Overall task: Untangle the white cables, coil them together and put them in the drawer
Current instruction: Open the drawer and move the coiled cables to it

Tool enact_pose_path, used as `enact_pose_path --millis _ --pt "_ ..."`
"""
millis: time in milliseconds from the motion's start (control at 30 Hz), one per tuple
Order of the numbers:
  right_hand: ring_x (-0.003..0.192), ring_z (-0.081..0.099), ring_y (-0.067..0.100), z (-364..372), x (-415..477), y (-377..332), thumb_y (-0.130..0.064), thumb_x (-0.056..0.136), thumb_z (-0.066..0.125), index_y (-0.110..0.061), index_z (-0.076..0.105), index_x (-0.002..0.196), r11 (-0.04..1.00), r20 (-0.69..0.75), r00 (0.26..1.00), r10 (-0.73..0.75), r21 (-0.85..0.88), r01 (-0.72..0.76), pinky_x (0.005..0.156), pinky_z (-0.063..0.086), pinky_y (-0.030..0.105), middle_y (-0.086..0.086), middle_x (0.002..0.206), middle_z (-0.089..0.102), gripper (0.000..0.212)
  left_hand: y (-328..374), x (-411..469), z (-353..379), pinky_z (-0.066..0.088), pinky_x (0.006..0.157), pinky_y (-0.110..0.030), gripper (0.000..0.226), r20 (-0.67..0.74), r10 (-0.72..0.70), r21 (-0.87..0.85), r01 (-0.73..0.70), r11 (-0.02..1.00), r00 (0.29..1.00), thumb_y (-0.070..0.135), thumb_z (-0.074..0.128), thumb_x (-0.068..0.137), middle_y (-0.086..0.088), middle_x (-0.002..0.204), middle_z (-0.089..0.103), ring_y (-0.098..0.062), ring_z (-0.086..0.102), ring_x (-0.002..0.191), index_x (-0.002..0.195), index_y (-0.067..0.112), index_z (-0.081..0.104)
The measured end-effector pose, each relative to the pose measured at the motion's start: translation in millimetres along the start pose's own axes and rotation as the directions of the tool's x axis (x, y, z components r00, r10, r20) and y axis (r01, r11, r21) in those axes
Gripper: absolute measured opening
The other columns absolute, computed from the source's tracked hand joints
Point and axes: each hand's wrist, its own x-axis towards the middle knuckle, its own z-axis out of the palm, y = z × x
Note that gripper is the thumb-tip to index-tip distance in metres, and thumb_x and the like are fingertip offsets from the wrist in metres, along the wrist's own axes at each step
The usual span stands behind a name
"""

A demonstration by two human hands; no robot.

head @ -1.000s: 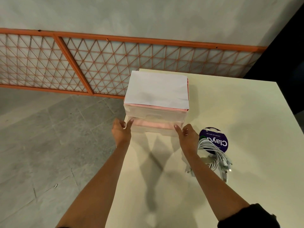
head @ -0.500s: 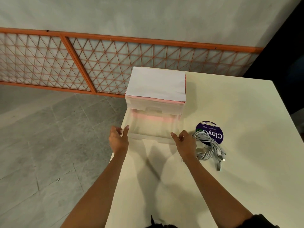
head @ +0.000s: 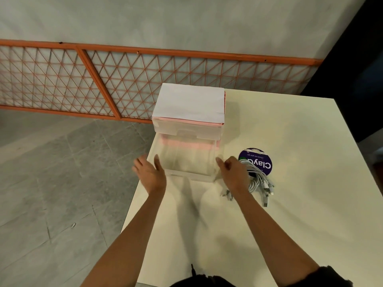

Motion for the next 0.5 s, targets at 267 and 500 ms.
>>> enact_pose_path --millis 267,500 --pt "0.102 0.059 0.033 -60 58 55 -0.018 0.090 0.056 -0.007 0.061 0.101 0.992 -0.097 0.987 0.128 0.016 -0.127 0.082 0.050 0.039 0.015 0.102 0.066 0.017 108 -68 50 0.049 0.071 -0.041 0.018 0.438 0.273 -0.161 -0.224 0.961 0.856 0.022 0.051 0.097 -0.012 0.095 0.059 -0.025 0.059 0.079 0.099 0.004 0.053" --pt "0.115 0.054 0.032 -72 61 99 -0.034 0.085 0.066 -0.014 0.058 0.120 0.970 0.116 0.964 0.238 -0.089 -0.228 0.095 0.045 0.038 0.013 0.123 0.058 0.041 139 -112 91 0.039 0.097 -0.038 0.048 0.782 -0.079 0.253 -0.198 0.947 0.618 0.020 0.049 0.098 -0.022 0.138 0.033 -0.037 0.044 0.125 0.135 -0.002 0.028"
